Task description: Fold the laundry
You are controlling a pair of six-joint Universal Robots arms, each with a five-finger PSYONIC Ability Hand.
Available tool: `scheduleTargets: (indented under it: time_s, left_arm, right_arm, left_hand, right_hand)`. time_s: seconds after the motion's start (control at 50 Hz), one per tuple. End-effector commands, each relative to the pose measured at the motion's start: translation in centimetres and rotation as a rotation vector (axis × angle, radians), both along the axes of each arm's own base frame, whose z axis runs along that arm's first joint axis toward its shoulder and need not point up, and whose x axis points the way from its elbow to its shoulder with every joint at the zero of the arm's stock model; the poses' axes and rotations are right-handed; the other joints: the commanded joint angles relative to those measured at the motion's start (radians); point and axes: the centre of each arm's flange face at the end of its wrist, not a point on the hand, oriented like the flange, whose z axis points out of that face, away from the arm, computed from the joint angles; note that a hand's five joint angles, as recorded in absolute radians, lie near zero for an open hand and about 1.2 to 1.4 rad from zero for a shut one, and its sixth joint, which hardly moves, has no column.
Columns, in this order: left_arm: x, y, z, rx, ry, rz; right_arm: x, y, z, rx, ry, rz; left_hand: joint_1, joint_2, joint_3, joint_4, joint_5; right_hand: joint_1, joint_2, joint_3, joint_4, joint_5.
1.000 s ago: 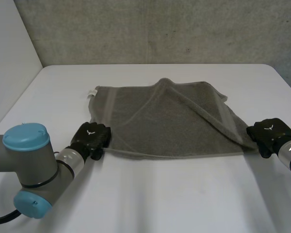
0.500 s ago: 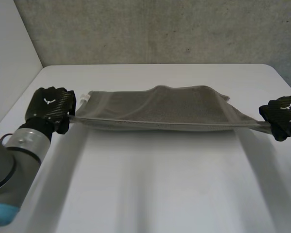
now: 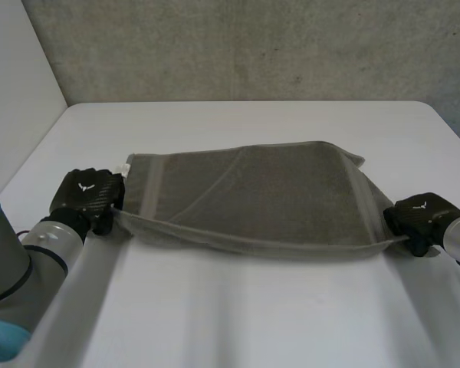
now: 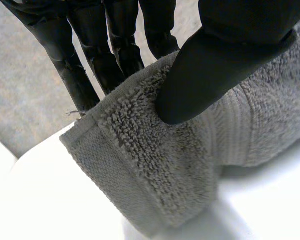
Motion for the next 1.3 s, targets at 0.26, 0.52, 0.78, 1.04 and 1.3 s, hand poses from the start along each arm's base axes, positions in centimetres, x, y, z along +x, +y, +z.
scheduleTargets:
  time_s: [0.26,0.52,0.78,1.04,1.3]
  left_arm:
    - [0.8,-1.4,-1.1,0.015,0.0,0.036]
    - [0.8,-1.3,-1.2,0.02,-0.001,0.034]
    - [0.9,-0.3,-0.3,0.015,-0.007,0.031]
    - [2.9,5.6,6.6,-0.102,-0.108,0.037]
    - [3.0,5.3,4.9,0.0,-0.135,0.034]
  right_arm:
    - [0.0,0.0,0.3,-0.065,-0.107,-0.061]
    - [-0.3,0.1,-0.7,-0.049,-0.033,-0.036]
    - [-0.1,1.4,3.1,-0.091,-0.037,-0.018]
    - [-1.1,5.4,13.6,-0.328,-0.057,0.011]
    - [-2.6,4.1,9.0,-0.093,0.076,0.105]
  left_hand:
    - [0.199,0.18,0.18,0.178,0.191]
    - [0.199,0.18,0.18,0.178,0.191]
    - [0.199,0.18,0.18,0.178,0.191]
    - [0.199,0.18,0.18,0.178,0.191]
    - [0.199,0.18,0.18,0.178,0.191]
  right_hand:
    - [-0.359,-0.355,-0.358,-0.367,-0.364]
    - [-0.223,-0.22,-0.223,-0.231,-0.229]
    - [0.157,0.161,0.157,0.149,0.152]
    - [0.157,0.161,0.157,0.149,0.152]
    - [0.157,0.161,0.157,0.149,0.152]
